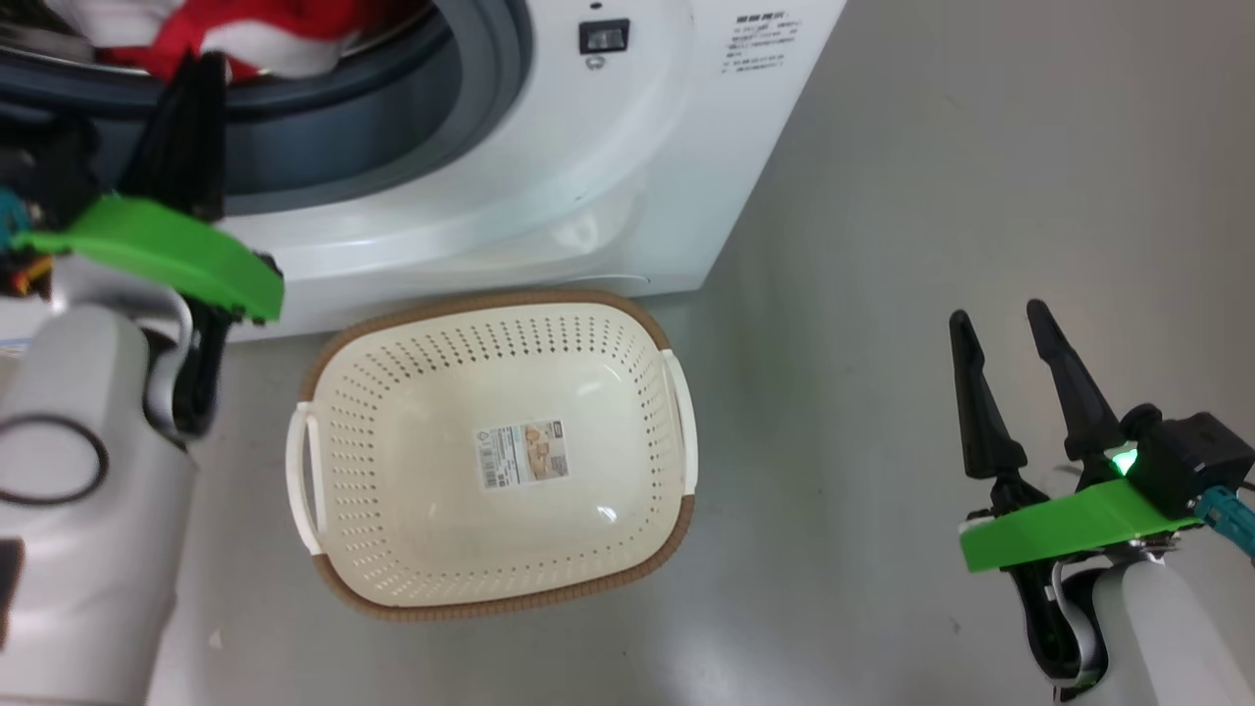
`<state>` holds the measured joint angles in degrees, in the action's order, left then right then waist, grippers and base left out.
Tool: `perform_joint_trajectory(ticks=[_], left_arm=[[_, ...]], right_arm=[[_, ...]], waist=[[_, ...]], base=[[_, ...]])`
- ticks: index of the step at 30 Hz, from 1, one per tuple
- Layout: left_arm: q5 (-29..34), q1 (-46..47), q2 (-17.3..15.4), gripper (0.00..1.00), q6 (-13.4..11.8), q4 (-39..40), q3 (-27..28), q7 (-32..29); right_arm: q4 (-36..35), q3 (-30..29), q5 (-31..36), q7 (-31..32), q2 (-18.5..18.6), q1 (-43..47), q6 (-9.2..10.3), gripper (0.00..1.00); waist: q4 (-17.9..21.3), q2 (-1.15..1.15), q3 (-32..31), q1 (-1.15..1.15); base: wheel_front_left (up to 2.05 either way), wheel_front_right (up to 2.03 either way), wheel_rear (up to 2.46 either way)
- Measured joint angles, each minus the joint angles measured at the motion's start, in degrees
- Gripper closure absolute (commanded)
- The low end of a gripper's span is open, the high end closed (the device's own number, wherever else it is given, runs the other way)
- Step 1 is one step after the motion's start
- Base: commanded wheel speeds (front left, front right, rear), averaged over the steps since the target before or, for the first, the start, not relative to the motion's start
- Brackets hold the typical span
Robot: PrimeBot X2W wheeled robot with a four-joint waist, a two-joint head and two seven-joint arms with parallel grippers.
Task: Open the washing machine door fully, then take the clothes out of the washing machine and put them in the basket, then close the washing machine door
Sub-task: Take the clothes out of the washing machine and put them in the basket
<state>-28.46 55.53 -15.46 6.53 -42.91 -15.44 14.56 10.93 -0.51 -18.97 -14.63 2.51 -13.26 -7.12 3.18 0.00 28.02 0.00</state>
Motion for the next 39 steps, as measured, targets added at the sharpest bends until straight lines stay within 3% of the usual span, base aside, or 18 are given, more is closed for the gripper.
perform_joint_trajectory(ticks=[13,39], left_arm=[[9.9,-15.7,7.4,1.00,0.6,16.0,13.4,0.0],[10.1,-30.2,11.1,1.00,0.6,50.8,17.4,0.1]], right_arm=[[0.4,-2.2,1.5,0.0,0.0,2.8,0.00,0.00],[0.2,-2.5,2.2,0.0,0.0,3.9,0.00,0.00]], waist=[[-3.7,0.00,-4.9,0.00],[-5.7,0.00,-5.1,0.00]], base=[[0.00,0.00,0.00],[0.00,0.00,0.00]])
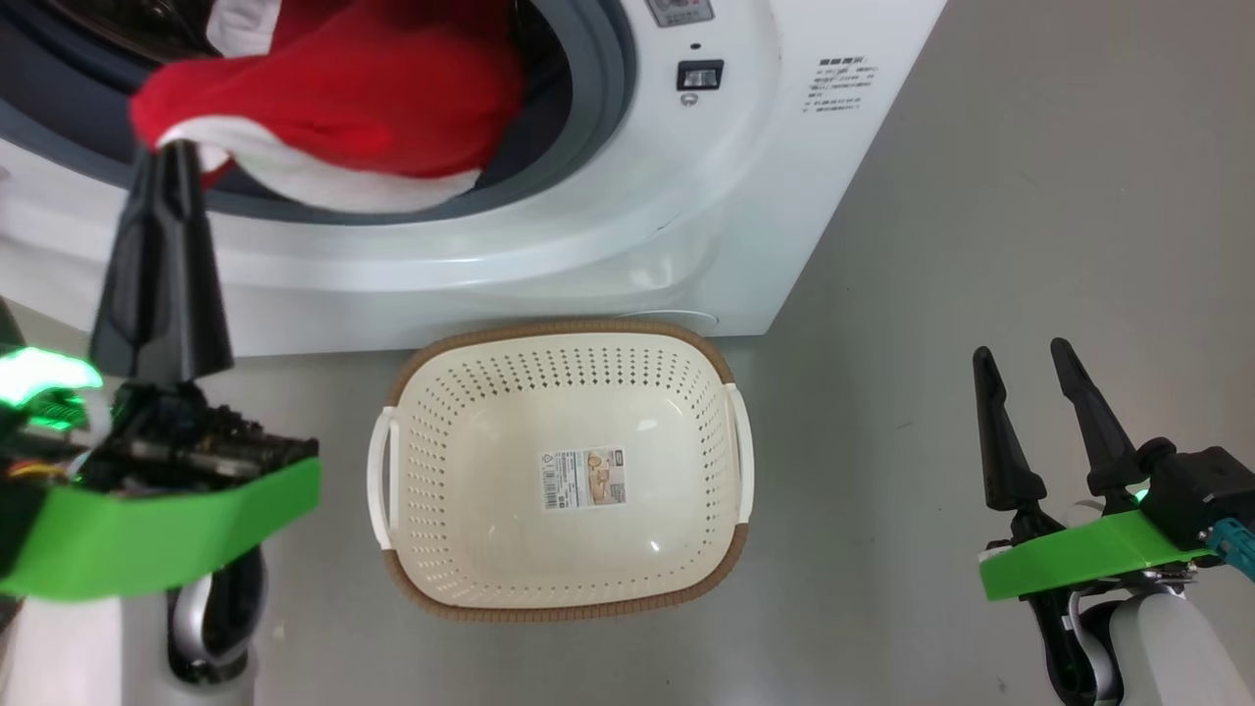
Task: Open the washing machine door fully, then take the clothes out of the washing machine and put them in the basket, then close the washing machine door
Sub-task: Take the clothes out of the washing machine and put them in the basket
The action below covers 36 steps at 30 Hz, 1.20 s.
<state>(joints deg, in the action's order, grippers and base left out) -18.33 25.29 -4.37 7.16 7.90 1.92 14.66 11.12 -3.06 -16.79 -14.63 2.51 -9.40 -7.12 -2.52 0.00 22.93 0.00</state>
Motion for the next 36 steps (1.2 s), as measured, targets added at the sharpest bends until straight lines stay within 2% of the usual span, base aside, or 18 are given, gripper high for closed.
perform_joint_trajectory(ticks=[5,11,23,36], left_arm=[[-0.4,-2.0,0.6,1.00,0.0,4.4,-0.4,0.1],[-0.4,-4.0,0.7,1.00,0.0,-1.0,-3.8,0.1],[-1.1,-3.2,0.0,1.00,0.0,-19.0,-10.3,0.0],[-1.2,8.1,-1.7,1.00,0.0,-42.7,-13.7,0.0]], right_arm=[[-0.2,-0.1,0.2,0.0,0.0,0.0,0.00,0.00],[-0.2,0.2,0.2,0.0,0.0,0.0,0.00,0.00],[-0.9,0.7,0.1,0.0,0.0,-1.5,0.00,0.00],[-1.7,1.4,-0.8,0.0,0.1,-4.5,0.00,0.00]], waist=[[0.0,0.00,0.5,0.00],[-0.1,0.00,1.3,0.00],[0.7,0.00,5.0,0.00],[2.2,0.00,11.1,0.00]], base=[[0.00,0.00,0.00],[0.00,0.00,0.00],[0.00,0.00,0.00],[0.00,0.00,0.00]])
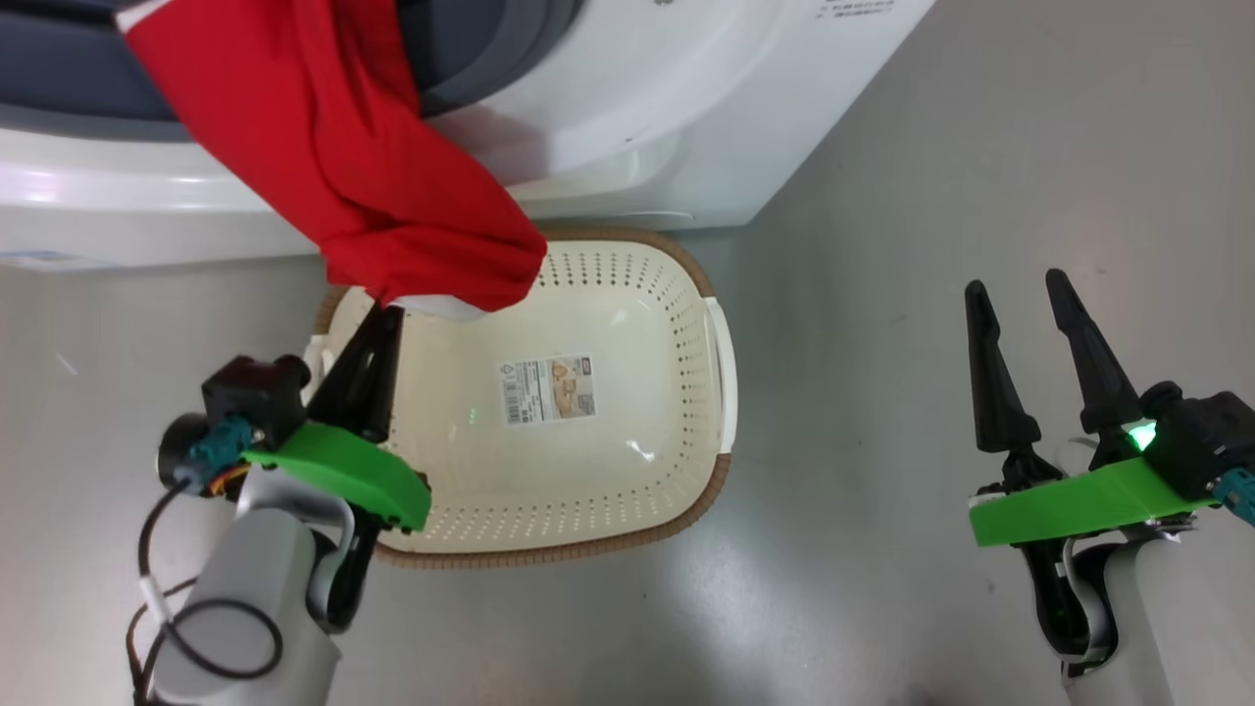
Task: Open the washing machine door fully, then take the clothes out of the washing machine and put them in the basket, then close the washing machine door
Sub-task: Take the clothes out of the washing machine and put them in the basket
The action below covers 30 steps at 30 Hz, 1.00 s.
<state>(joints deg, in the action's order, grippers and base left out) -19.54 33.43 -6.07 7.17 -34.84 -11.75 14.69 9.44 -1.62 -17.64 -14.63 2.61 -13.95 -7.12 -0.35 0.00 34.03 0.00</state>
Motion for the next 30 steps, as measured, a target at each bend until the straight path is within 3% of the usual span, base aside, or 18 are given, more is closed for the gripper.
perform_joint_trajectory(ticks=[9,10,12,15,20,30], left_arm=[[-2.5,8.6,-1.0,1.00,0.0,-10.2,-1.7,0.0],[-2.8,9.4,-1.1,0.96,0.0,-11.0,-2.0,0.0],[-3.3,10.6,-1.2,0.74,0.0,-12.5,-2.3,0.0],[-4.0,11.7,-1.4,0.51,0.0,-13.8,-2.4,0.0],[-4.7,12.6,-1.6,0.00,0.0,-14.2,-2.6,0.0],[-6.0,11.7,-1.4,0.00,0.0,-12.2,-2.0,0.0]], right_arm=[[-0.7,0.3,-0.4,0.0,0.1,-2.0,0.00,0.00],[-0.7,0.3,-0.4,0.0,0.1,-2.1,0.00,0.00],[-0.7,0.4,-0.4,0.0,0.1,-2.4,0.00,0.00],[-0.8,0.4,-0.4,0.0,0.1,-2.8,0.00,0.00],[-0.8,0.4,-0.4,0.0,0.1,-2.9,0.00,0.00],[-0.6,0.4,-0.3,0.0,0.1,-2.9,0.00,0.00]], waist=[[1.6,0.00,3.8,0.00],[1.7,0.00,4.2,0.00],[2.0,0.00,4.8,0.00],[2.3,0.00,5.4,0.00],[2.4,0.00,5.4,0.00],[1.5,0.00,3.9,0.00]], base=[[0.00,0.00,0.00],[0.00,0.00,0.00],[0.00,0.00,0.00],[0.00,0.00,0.00],[0.00,0.00,0.00],[0.00,0.00,0.00]])
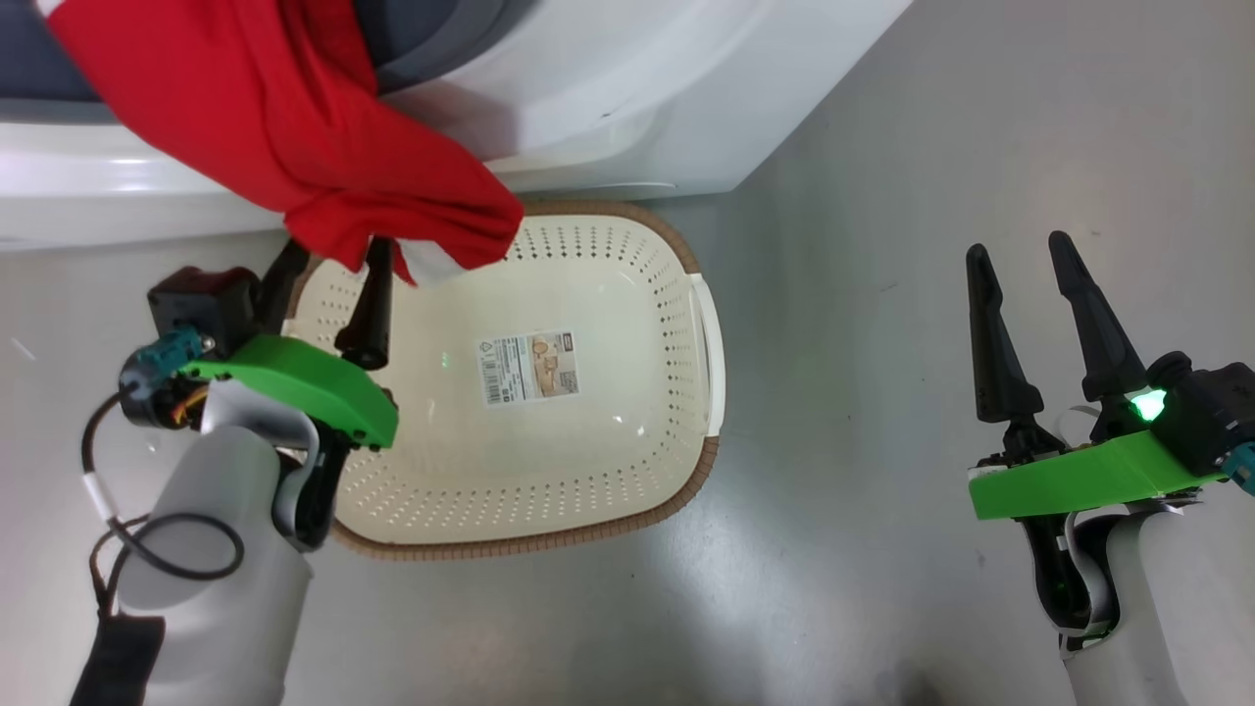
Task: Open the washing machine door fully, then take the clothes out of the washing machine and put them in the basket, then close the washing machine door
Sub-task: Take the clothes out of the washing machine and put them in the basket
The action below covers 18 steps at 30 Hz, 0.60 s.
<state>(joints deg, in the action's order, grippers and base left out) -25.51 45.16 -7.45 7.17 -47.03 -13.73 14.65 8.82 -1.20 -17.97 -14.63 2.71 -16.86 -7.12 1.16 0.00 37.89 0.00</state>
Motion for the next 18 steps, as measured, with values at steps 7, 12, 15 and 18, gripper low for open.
perform_joint_trajectory(ticks=[7,12,15,18], left_arm=[[0.5,-3.2,0.5,0.00,0.0,5.4,0.9,0.0],[2.1,-5.8,0.7,0.00,0.0,9.3,2.2,0.0],[3.5,-7.4,0.7,0.00,0.0,12.4,3.5,0.0],[4.4,-9.2,0.7,0.00,0.0,16.3,5.0,0.0]], right_arm=[[0.2,-0.2,0.4,0.0,0.0,0.0,0.00,0.00],[0.4,-0.3,0.4,0.0,0.0,0.2,0.00,0.00],[0.4,-0.3,0.4,0.0,0.0,0.2,0.00,0.00],[0.4,-0.3,0.5,0.0,0.0,0.3,0.00,0.00]], waist=[[-0.6,0.00,-1.5,0.00],[-1.1,0.00,-2.5,0.00],[-1.3,0.00,-3.0,0.00],[-1.6,0.00,-3.4,0.00]], base=[[0.00,0.00,0.00],[0.00,0.00,0.00],[0.00,0.00,0.00],[0.00,0.00,0.00]])
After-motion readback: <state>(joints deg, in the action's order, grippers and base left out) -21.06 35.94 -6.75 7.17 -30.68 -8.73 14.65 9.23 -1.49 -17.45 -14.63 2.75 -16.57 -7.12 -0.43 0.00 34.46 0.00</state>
